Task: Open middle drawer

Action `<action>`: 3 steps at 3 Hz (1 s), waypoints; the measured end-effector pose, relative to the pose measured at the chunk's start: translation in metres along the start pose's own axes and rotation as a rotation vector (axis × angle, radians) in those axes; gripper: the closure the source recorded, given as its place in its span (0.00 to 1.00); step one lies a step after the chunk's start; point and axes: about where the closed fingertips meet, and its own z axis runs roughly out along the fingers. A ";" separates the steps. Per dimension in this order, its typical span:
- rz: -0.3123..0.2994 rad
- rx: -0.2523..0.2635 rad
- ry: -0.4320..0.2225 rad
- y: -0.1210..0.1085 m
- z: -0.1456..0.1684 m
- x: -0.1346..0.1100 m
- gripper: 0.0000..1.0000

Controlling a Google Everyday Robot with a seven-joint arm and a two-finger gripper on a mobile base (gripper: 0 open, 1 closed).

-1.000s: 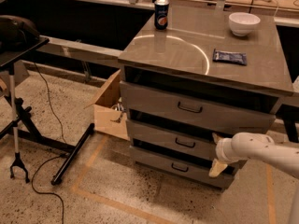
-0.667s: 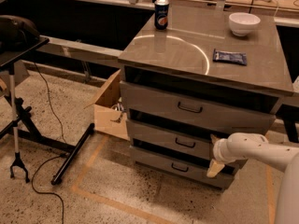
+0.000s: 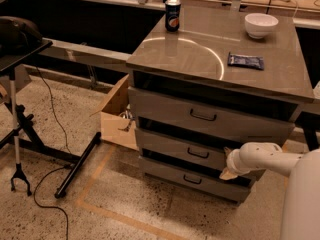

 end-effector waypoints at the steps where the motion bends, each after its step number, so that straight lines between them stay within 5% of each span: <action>1: -0.005 -0.024 0.007 0.009 -0.008 0.006 0.65; 2: -0.005 -0.024 0.007 0.007 -0.015 0.004 0.88; 3: -0.005 -0.024 0.007 0.005 -0.020 0.002 0.91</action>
Offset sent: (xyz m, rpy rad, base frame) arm -0.0982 -0.0271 0.0270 -0.0186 0.1382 0.0141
